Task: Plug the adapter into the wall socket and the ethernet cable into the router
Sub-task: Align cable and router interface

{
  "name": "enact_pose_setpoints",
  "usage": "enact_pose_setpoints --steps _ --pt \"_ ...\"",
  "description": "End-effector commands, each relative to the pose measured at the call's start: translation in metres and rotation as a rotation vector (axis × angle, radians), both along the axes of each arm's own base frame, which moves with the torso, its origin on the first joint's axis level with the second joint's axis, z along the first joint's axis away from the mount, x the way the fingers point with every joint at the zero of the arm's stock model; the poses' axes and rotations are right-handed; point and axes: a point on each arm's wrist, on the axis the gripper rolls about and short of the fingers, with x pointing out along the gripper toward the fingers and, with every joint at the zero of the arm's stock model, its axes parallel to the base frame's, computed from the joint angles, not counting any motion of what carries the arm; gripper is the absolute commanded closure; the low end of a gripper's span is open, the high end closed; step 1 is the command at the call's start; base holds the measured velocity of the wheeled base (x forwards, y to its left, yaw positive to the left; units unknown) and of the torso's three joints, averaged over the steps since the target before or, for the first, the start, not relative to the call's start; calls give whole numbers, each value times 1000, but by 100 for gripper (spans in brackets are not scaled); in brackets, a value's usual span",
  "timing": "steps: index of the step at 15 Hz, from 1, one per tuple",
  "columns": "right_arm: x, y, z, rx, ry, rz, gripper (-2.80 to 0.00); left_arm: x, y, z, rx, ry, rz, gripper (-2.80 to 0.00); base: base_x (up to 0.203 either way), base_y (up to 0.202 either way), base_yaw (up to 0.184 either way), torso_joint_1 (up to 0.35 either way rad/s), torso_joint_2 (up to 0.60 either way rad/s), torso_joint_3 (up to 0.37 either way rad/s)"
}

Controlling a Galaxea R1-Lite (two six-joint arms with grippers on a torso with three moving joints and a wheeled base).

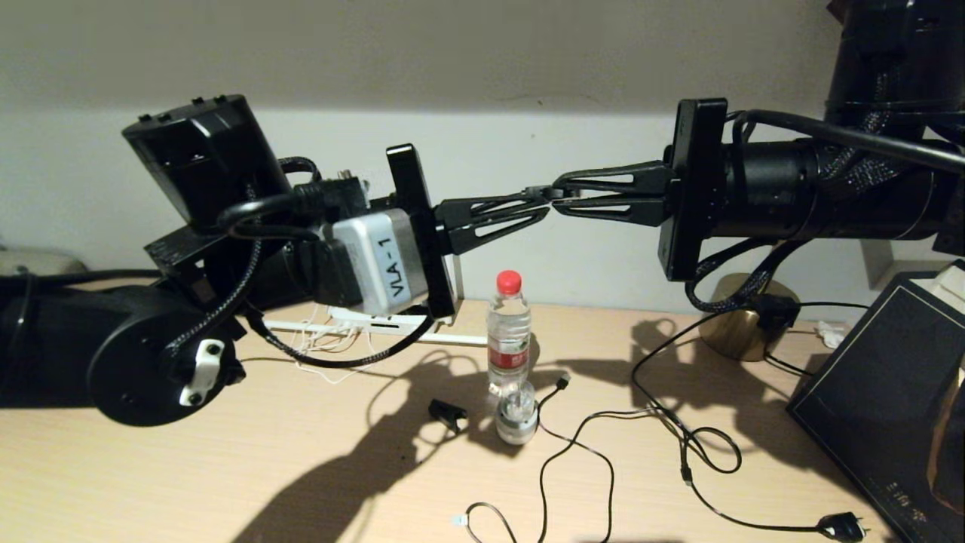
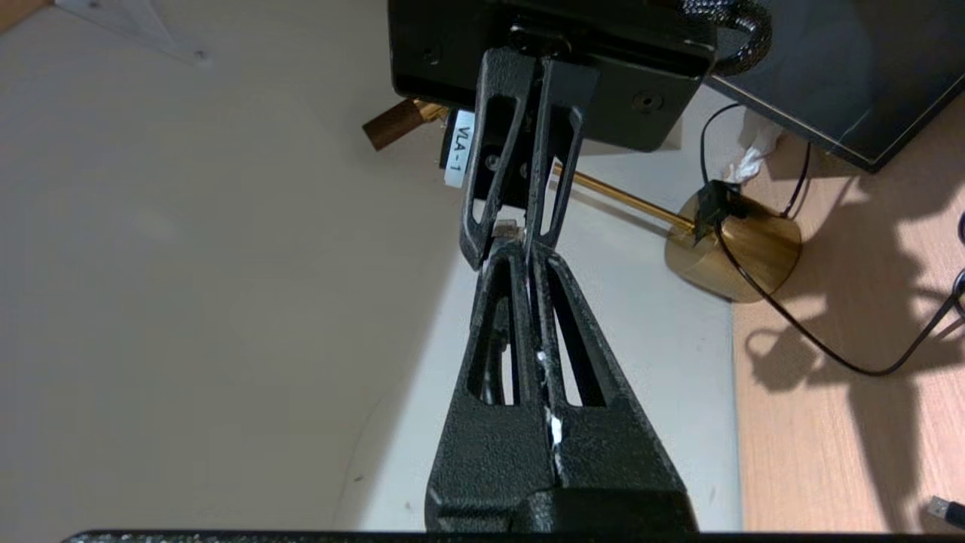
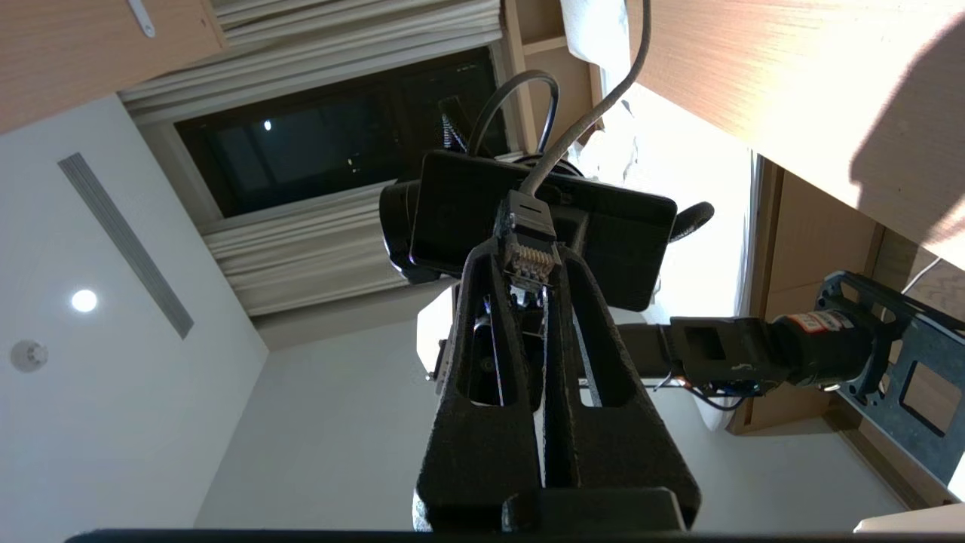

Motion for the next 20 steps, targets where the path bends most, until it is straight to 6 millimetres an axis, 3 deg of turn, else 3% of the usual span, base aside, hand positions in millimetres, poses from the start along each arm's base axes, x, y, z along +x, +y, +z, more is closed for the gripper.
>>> enact_pose_setpoints --steps 1,8,9,20 --pt "0 0 0 3 8 4 0 0 0 0 0 -10 -3 0 0 0 0 0 0 0" --pt "0 0 0 3 8 4 0 0 1 1 -1 -12 -2 0 0 0 0 0 0 0" --pt "0 0 -1 2 9 4 0 0 1 1 -2 -14 0 -280 0 0 0 0 0 0" --pt "-7 -3 -3 -7 -14 49 0 1 3 1 -4 -8 3 -280 0 0 0 0 0 0"
